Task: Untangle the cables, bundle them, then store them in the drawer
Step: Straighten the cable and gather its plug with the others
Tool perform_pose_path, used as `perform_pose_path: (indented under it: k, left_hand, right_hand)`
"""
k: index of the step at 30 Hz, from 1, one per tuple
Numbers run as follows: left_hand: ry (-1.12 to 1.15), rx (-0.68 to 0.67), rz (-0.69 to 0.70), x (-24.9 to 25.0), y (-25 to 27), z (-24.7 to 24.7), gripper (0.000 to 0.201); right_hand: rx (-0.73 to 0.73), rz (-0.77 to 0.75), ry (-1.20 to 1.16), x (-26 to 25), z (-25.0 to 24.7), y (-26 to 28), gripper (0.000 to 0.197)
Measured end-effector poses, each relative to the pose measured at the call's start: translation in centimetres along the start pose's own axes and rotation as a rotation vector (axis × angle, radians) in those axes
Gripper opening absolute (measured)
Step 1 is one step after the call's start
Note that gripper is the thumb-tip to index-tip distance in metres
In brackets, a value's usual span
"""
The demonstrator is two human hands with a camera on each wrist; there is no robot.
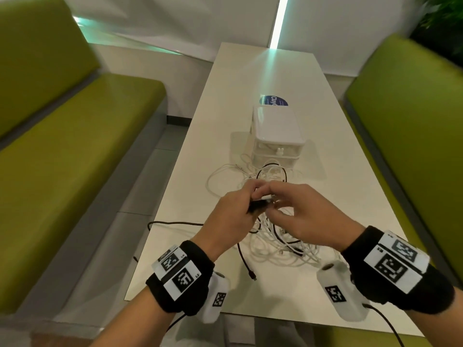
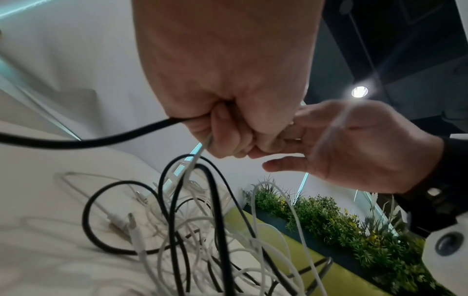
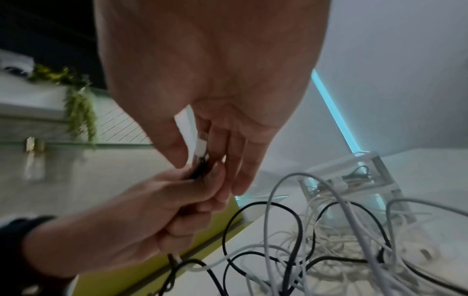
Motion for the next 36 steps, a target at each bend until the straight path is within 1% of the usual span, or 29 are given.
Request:
perform_pose_path:
  k: [3,6,7,9,11,13,14,17,21,23,25,26,28,30,33,34,35,36]
  left_hand:
    - [-0.002,0.025,-0.006,-0.6,0.5,-0.2,0.036]
    - [-0.015,0.063,-0.036,-1.0,1.0,-0.8,0.037]
    - [-0.025,0.070,-0.043,-1.1,1.1,-1.1,0.039]
    - [-0.042,0.079,-0.071,-1.6,1.3,-1.4,0.041]
    - [-0.074,0.081,-0.101,-1.9,1.4,-1.6,0.043]
    - [-0.108,0.076,-0.094,-1.8,1.4,-1.5,0.046]
    - [-0.122,0.069,-0.083,-1.8,1.5,-1.3,0.047]
    - [-0.159,0.051,-0.068,-1.8,1.7,-0.9,0.050]
    - [-0.216,0.026,-0.068,-1.2,1.5,-1.1,0.048]
    - [-0.229,0.040,-0.059,-0.7,1.3,-1.3,0.048]
    - [-0.194,0.071,-0.040,-0.4,1.1,-1.6,0.046]
    - [-0.181,0.071,-0.033,-0.4,0.9,-1.7,0.043]
    - [-0.178,0.029,-0.044,-0.3,0.7,-1.8,0.033]
    - [-0.210,-0.045,-0.083,-0.2,0.6,-1.8,0.025]
    - [-0.259,-0.189,-0.167,-0.9,0.7,-1.4,0.026]
    - [-0.221,-0.214,-0.198,-1.1,0.7,-1.4,0.026]
    - [-0.155,-0.208,-0.217,-1.3,0.8,-1.5,0.025]
    - [-0.084,-0.184,-0.226,-1.3,0.7,-1.7,0.030]
  right_hand:
    - [0.050,-0.052,0.092,0.1,0.9,-0.8,0.016]
    - [0.034,-0.042,0.071,0.3,1.8,-1.4,0.005]
    - [0.028,-0.043,0.060,0.4,2.0,-1.4,0.007]
    - [0.036,-0.045,-0.004,0.4,2.2,-1.5,0.007]
    - [0.083,-0.007,-0.154,0.6,2.0,-1.6,0.006]
    - [0.093,0.043,-0.278,0.7,2.0,-1.7,0.008]
    - [0.091,0.056,-0.288,0.7,2.0,-1.9,0.008]
    - [0.068,0.070,-0.171,0.8,2.3,-2.1,0.011]
    - [-0.054,0.106,0.093,0.4,2.7,-2.4,0.008]
    - [-0.068,0.129,0.121,0.5,2.6,-2.5,0.008]
    - [-0.025,0.127,0.086,0.7,2.3,-2.5,0.013]
    - [0.001,0.134,0.059,0.7,2.1,-2.4,0.012]
    - [0.053,0.136,-0.010,0.6,1.8,-2.2,0.008]
    - [0.092,0.124,-0.042,0.3,1.4,-2.0,0.013]
    - [0.088,0.091,-0.029,-0.4,1.0,-1.9,0.017]
    - [0.089,0.075,-0.027,-0.5,1.0,-1.9,0.017]
    - [0.094,0.055,-0.037,-0.7,0.9,-1.8,0.017]
    - [0.099,0.036,-0.065,-1.0,1.0,-1.8,0.017]
Point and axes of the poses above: each hand's wrist, its own y-axis away from the middle knuckle, its own z-axis out of the palm, x = y × z, the point moved 5 cm from there along -y, towards the middle knuckle, and after that the axes turned 12 degrees about z, right-handed, at the moved point
